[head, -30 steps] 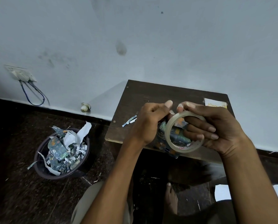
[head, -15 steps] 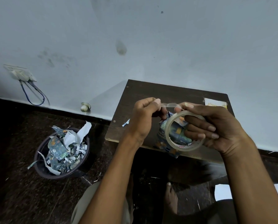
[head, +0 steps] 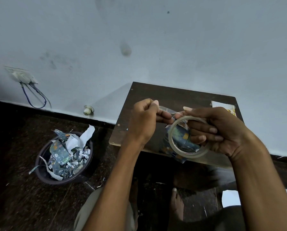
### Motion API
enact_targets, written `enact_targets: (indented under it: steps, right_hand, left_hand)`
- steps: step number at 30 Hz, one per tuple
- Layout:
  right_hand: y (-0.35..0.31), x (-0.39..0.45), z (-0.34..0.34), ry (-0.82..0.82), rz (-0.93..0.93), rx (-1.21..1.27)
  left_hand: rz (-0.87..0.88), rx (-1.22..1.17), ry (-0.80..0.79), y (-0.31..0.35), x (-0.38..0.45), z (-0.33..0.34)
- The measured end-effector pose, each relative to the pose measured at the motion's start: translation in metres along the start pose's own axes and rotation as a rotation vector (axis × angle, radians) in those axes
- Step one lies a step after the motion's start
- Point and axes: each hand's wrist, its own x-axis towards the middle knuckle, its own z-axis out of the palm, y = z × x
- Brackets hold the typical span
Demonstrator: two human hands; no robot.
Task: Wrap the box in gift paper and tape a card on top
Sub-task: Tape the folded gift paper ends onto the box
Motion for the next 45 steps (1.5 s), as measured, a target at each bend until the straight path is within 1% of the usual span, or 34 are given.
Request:
enact_targets:
  steps: [7,12,15,19,23,27,33,37,40,45]
  right_hand:
    - [0.000,0.000,0.001,0.070,0.011,-0.044]
    - [-0.001,-0.006,0.002,0.101,0.035,-0.078]
    - [-0.002,-0.011,0.003,0.116,0.047,-0.101]
    - [-0.001,-0.016,-0.002,0.137,0.071,-0.103]
    - [0.002,-0.017,-0.006,0.141,0.098,-0.054]
    - [0.000,-0.019,-0.008,0.168,0.103,-0.074]
    - [-0.002,-0.027,-0.006,0.258,0.125,-0.215]
    - [-0.005,-0.033,-0.001,0.308,0.115,-0.330]
    - [-0.006,-0.036,0.000,0.369,0.103,-0.418]
    - [-0.009,-0.039,0.003,0.447,0.076,-0.597]
  left_hand:
    - [0.040,0.124,-0.026,0.003,0.001,-0.005]
    - [0.069,0.199,-0.007,0.002,0.002,-0.005]
    - [0.098,0.282,0.024,0.004,0.000,-0.003]
    - [0.190,0.464,0.100,0.001,0.003,0.000]
    - [0.195,0.495,0.129,-0.001,0.004,0.004]
    - [0.216,0.511,0.124,-0.003,0.006,0.005]
    - [0.272,0.596,0.110,-0.001,0.004,0.007]
    - [0.346,0.679,0.092,-0.001,0.002,0.008]
    - [0.383,0.742,0.105,-0.001,0.001,0.009]
    - [0.434,0.773,0.129,-0.001,-0.003,0.016]
